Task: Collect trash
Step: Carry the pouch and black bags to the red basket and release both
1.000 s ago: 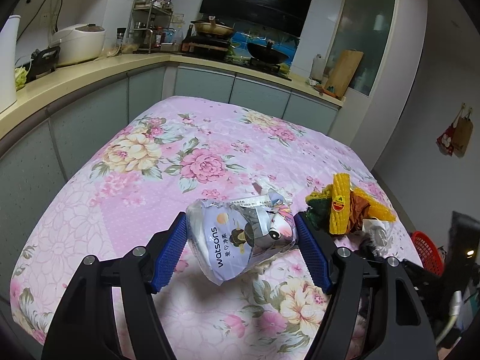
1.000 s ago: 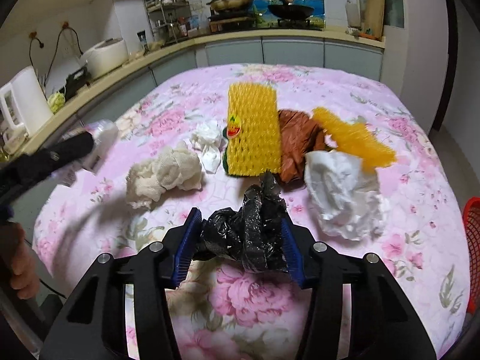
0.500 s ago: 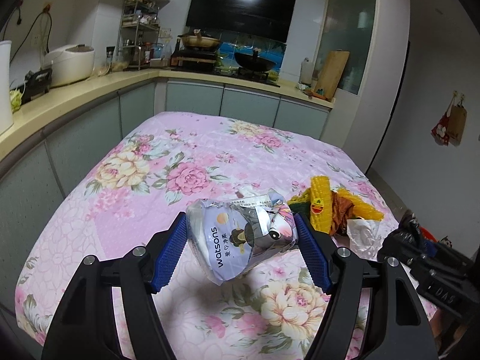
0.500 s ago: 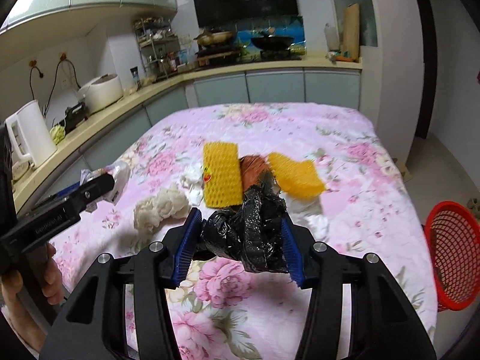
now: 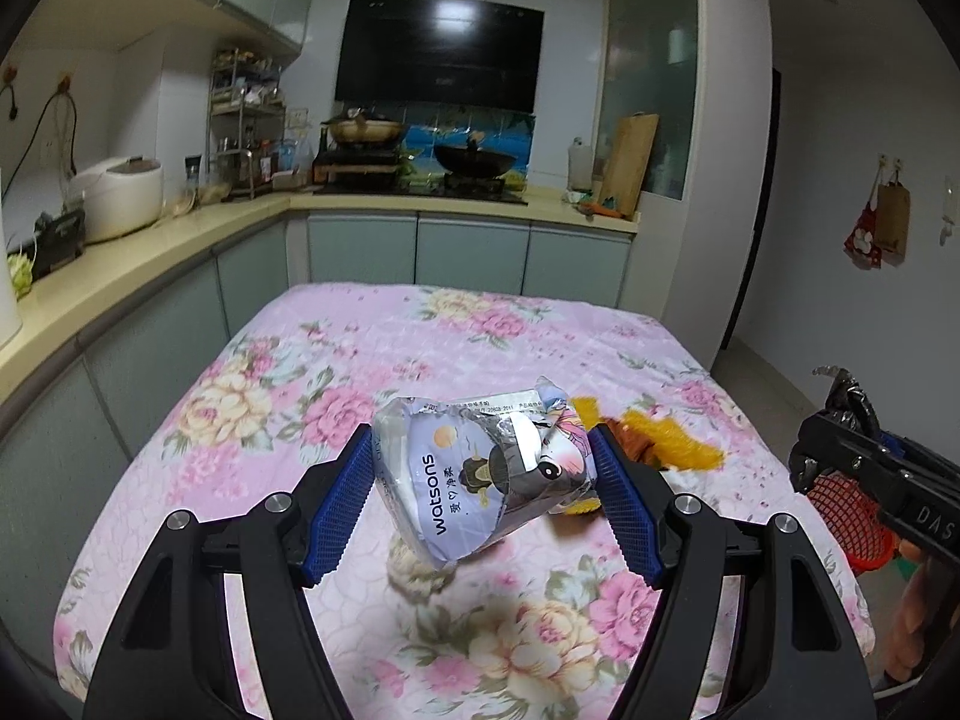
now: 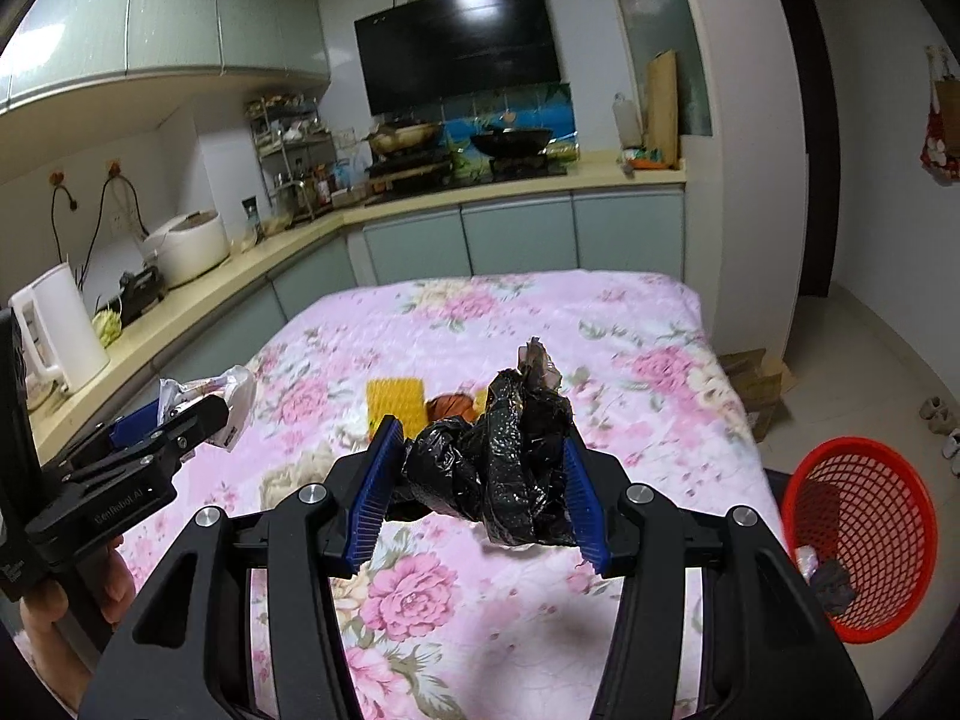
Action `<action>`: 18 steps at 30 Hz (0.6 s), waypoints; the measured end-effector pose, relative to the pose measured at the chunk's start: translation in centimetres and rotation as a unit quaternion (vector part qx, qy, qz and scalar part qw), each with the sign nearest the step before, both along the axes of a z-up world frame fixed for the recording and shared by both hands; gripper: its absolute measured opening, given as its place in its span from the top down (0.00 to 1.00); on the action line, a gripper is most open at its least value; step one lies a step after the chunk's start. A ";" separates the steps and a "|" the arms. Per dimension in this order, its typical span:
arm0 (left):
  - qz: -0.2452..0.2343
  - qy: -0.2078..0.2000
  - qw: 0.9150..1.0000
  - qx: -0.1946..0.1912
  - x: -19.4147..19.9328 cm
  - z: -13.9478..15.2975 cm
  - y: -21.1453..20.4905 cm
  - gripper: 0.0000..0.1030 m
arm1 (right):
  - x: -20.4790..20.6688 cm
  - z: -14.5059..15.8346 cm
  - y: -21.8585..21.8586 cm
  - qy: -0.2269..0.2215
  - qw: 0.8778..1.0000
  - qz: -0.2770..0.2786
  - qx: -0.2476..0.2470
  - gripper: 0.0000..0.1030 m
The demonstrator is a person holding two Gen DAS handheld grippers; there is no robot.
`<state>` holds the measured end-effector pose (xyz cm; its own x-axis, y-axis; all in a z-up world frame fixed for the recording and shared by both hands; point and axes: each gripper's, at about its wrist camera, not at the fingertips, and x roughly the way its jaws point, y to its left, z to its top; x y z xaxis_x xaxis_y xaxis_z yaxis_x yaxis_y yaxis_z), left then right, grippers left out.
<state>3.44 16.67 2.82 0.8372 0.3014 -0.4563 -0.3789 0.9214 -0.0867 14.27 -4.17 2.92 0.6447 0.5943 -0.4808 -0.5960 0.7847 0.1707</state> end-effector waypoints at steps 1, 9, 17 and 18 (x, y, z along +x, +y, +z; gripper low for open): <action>-0.002 -0.002 1.000 0.002 0.1 0.2 -0.2 0.33 | 0.1 0.2 -0.2 -0.002 1.000 -0.002 0.002 0.52; -0.031 -0.011 0.999 0.019 1.9 1.5 -3.0 0.33 | 0.7 1.5 -2.8 -0.016 0.999 -0.026 0.019 0.52; -0.063 -0.015 0.998 0.028 3.9 2.2 -5.7 0.33 | 1.4 2.3 -5.7 -0.024 0.998 -0.055 0.033 0.52; -0.067 -0.015 0.997 0.030 4.1 2.3 -6.0 0.33 | 1.5 2.4 -6.1 -0.025 0.997 -0.060 0.035 0.52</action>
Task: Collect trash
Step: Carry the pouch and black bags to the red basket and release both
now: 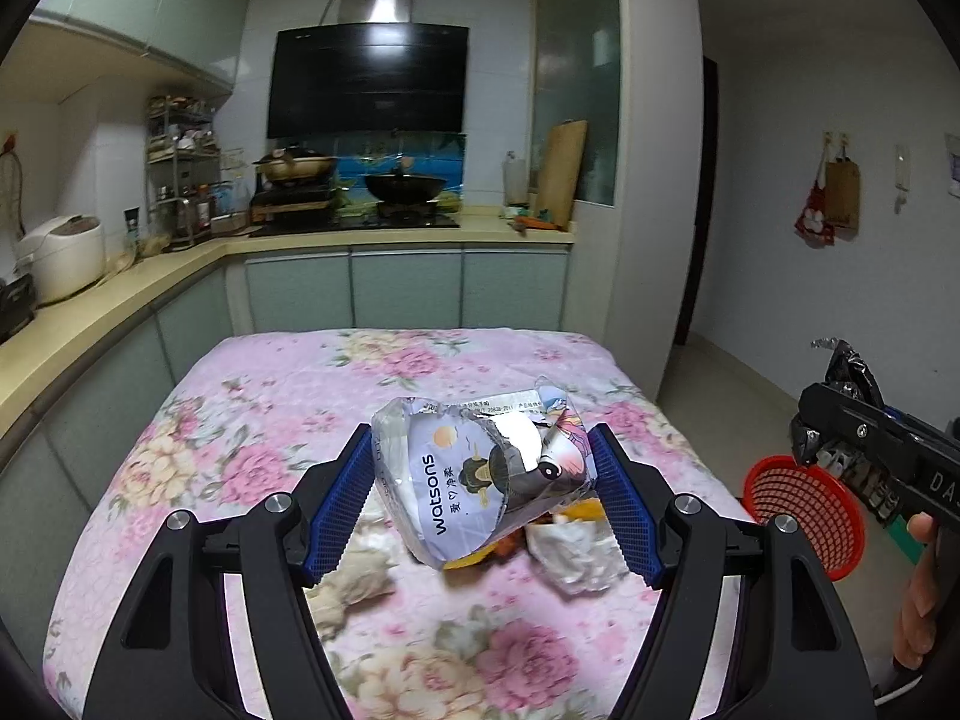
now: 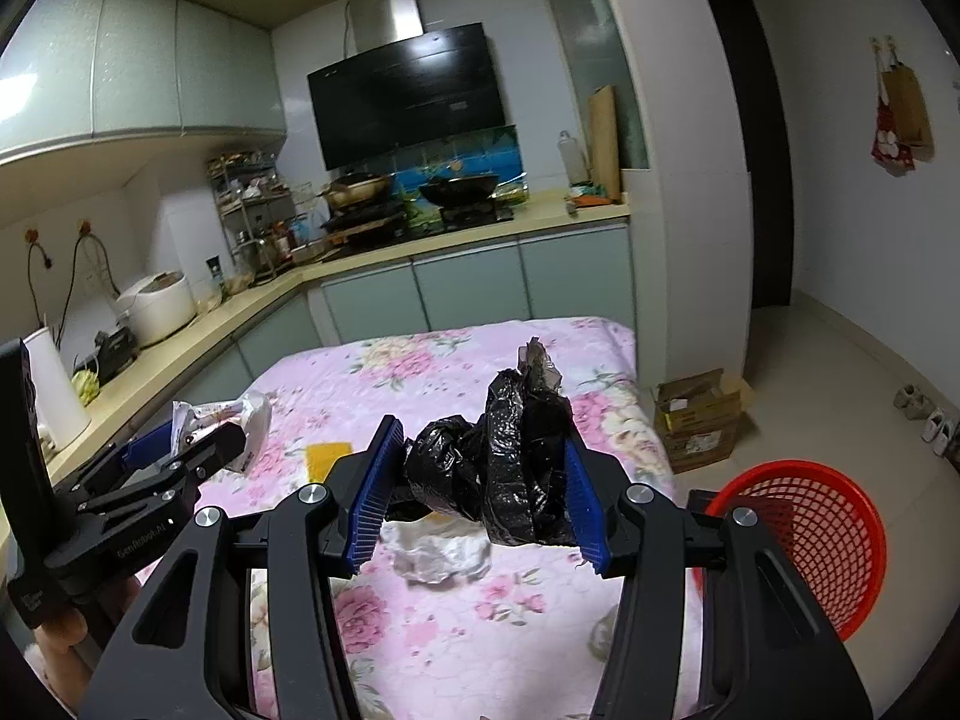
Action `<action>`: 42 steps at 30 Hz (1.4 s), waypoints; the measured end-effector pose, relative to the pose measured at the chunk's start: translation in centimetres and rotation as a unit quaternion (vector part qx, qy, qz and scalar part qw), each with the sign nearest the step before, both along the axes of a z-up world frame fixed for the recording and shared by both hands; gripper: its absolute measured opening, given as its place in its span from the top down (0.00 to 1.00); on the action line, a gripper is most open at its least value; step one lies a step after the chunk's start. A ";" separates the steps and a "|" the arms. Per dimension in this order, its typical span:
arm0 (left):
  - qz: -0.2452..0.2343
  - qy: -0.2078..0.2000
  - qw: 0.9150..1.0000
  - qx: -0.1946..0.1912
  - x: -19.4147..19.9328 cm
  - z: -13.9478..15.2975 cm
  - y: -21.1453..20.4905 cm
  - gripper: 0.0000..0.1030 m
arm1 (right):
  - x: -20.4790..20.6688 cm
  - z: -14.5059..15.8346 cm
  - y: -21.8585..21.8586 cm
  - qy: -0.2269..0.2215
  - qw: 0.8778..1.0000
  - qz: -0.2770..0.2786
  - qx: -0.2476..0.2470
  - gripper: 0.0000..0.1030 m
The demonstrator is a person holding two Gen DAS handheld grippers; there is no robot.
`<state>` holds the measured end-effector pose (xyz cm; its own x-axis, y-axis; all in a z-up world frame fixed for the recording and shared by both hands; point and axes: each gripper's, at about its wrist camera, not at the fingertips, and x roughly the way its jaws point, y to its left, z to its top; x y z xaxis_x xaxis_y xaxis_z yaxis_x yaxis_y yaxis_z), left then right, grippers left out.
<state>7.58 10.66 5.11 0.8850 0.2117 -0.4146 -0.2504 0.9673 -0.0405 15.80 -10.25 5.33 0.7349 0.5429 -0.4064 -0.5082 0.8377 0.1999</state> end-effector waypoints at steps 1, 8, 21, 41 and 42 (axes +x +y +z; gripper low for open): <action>-0.005 0.000 1.000 0.001 0.3 0.1 -0.4 0.33 | 0.1 0.0 -0.3 0.000 1.000 -0.003 0.001 0.52; -0.031 0.002 0.999 0.007 1.8 0.3 -3.0 0.33 | 0.8 0.0 -2.6 0.003 0.999 -0.031 0.007 0.52; -0.090 0.013 0.996 0.013 5.2 0.0 -7.7 0.33 | 2.7 -0.8 -7.3 0.028 0.994 -0.102 0.016 0.52; -0.171 0.046 0.984 0.005 9.9 -1.6 -15.0 0.33 | 5.3 -2.9 -14.6 0.083 0.968 -0.234 0.029 0.52; -0.174 0.049 0.984 0.004 10.1 -1.7 -15.3 0.33 | 5.4 -3.0 -14.8 0.085 0.967 -0.239 0.028 0.52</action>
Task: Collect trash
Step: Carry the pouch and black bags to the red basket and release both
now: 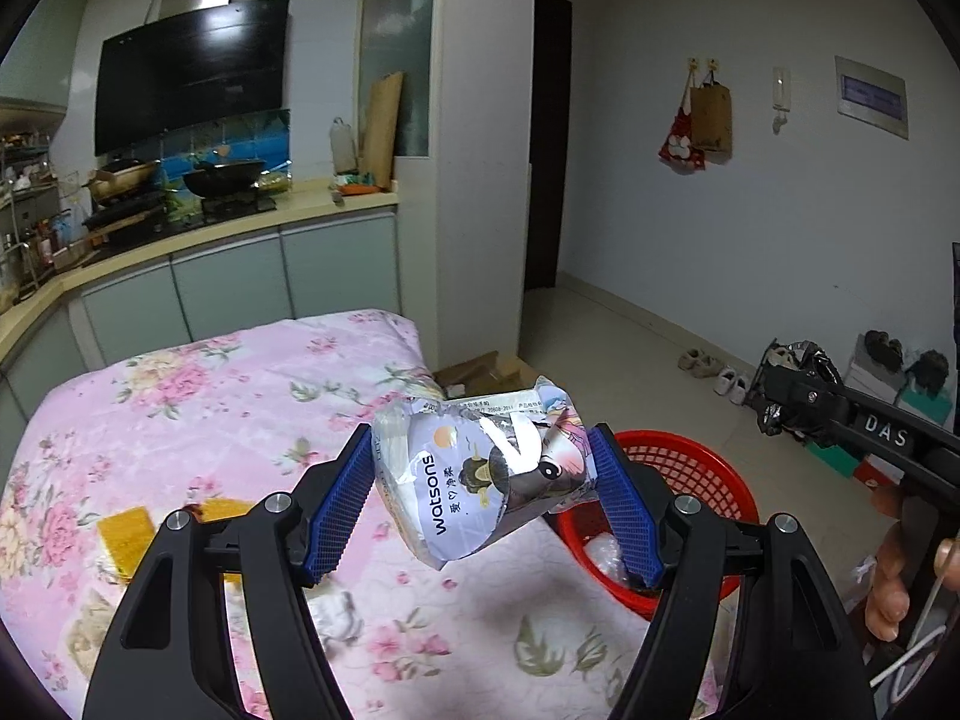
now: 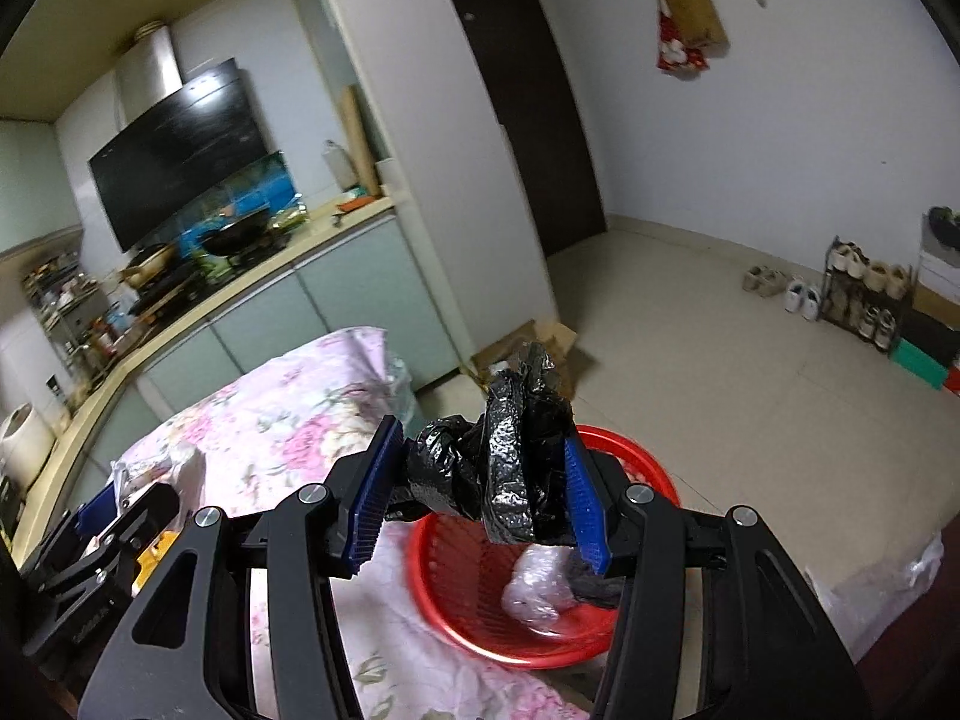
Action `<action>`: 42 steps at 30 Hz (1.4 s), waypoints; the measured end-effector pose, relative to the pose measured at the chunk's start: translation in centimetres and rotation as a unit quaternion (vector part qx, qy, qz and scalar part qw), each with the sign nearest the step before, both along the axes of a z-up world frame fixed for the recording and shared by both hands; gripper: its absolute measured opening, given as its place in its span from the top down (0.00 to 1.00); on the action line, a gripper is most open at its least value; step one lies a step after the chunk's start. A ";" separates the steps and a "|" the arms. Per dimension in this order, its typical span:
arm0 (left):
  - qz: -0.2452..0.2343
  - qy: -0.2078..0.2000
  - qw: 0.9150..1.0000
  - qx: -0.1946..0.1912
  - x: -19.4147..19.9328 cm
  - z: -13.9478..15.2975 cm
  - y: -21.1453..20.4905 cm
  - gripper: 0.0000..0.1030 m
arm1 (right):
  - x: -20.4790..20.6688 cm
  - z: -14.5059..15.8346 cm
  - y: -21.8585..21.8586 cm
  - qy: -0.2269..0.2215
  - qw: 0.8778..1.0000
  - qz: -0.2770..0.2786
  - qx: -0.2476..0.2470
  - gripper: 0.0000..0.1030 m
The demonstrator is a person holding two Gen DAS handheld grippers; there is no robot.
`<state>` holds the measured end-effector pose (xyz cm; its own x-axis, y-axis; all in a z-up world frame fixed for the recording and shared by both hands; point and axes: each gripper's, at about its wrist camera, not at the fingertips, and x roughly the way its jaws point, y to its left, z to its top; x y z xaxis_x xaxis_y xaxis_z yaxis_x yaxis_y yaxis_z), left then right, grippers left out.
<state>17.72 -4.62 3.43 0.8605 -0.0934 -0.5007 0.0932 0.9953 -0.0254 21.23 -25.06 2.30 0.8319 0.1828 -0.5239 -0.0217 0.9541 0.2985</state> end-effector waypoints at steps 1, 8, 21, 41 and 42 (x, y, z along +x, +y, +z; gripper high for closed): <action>-0.005 0.005 1.000 -0.002 0.3 -0.2 -0.3 0.33 | 0.2 -0.2 -0.3 0.004 1.000 -0.005 0.000 0.52; -0.038 0.044 0.998 -0.017 3.1 -1.9 -2.6 0.33 | 1.5 -1.5 -1.6 0.028 0.999 -0.024 0.007 0.52; -0.084 0.131 0.987 -0.038 7.8 -7.1 -6.8 0.33 | 3.9 -5.3 -4.1 0.088 0.994 -0.048 0.036 0.52; -0.112 0.187 0.976 -0.031 9.2 -11.3 -9.9 0.28 | 4.8 -6.7 -5.7 0.117 0.988 -0.061 0.077 0.30; -0.114 0.184 0.976 -0.028 9.1 -11.2 -9.9 0.25 | 4.7 -6.5 -5.7 0.115 0.989 -0.061 0.077 0.30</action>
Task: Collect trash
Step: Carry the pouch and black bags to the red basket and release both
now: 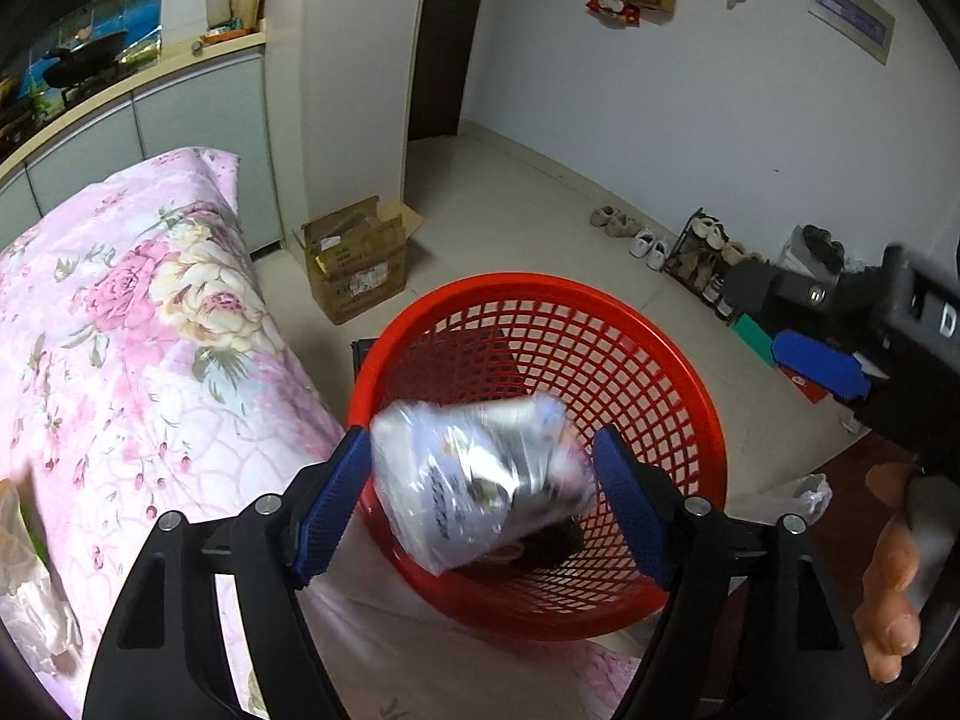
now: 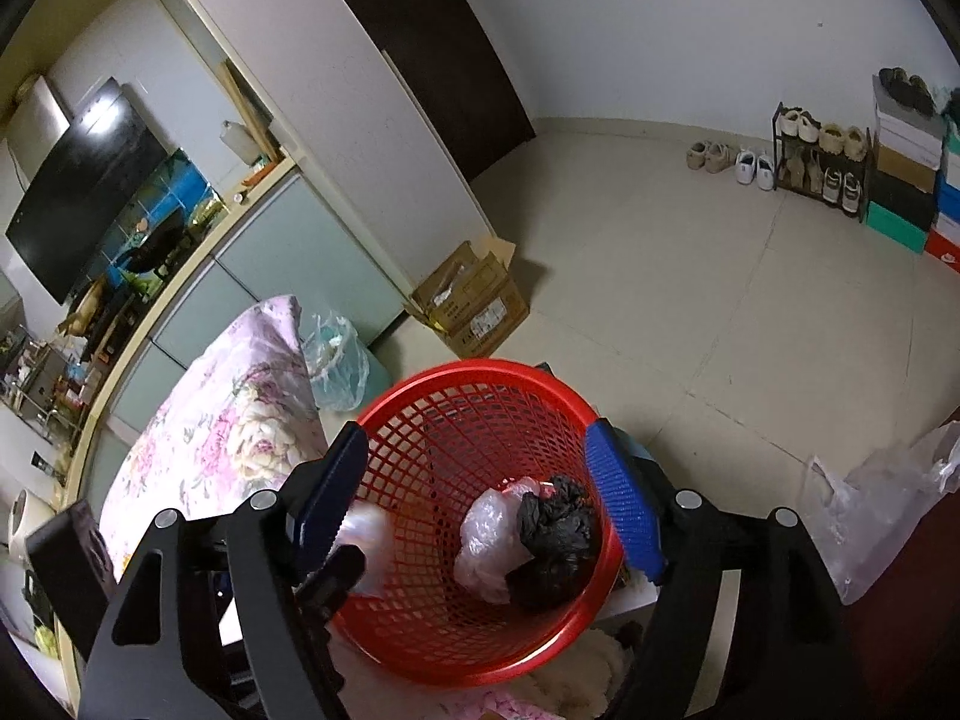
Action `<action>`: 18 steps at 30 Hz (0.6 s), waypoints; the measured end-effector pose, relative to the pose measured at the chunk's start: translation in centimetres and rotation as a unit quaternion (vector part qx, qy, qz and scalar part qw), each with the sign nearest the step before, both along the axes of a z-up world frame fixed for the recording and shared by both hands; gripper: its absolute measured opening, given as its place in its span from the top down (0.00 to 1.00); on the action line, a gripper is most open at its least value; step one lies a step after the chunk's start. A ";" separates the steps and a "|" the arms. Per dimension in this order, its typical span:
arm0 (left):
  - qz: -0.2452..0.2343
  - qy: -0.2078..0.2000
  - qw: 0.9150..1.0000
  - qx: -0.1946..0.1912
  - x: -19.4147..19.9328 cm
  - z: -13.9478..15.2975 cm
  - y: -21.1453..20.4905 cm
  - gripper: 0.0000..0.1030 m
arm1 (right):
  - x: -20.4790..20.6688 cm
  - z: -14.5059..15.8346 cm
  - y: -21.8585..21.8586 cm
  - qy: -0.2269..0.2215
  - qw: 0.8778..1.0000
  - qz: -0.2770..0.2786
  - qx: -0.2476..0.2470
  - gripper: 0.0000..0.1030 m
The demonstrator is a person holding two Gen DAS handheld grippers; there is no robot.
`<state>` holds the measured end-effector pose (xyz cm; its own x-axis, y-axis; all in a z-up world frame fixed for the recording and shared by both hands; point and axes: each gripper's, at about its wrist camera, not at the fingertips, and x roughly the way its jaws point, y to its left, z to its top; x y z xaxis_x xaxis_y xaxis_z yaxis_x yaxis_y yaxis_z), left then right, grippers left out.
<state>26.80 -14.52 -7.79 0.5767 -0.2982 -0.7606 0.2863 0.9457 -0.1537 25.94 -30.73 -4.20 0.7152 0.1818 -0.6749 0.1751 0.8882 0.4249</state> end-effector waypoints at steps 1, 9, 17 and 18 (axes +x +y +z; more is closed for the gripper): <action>-0.001 -0.006 1.000 0.005 -0.2 0.2 0.0 0.21 | -0.1 0.3 0.0 -0.003 1.000 0.000 0.001 0.30; 0.022 -0.031 0.999 0.001 -1.2 2.2 2.2 0.19 | -1.0 1.8 0.8 -0.025 1.000 0.007 -0.004 0.30; 0.067 -0.090 0.993 0.024 -4.4 5.2 5.4 0.19 | -2.5 3.8 2.6 -0.061 0.997 0.032 -0.018 0.30; 0.074 -0.098 0.992 0.025 -4.8 5.6 5.9 0.19 | -2.7 4.1 3.0 -0.066 0.997 0.038 -0.020 0.30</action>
<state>21.97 -8.65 -2.24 0.7491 -0.1637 -0.6419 0.1639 0.9847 -0.0599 23.19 -27.73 -0.11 0.7834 0.2138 -0.5836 0.0512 0.9136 0.4034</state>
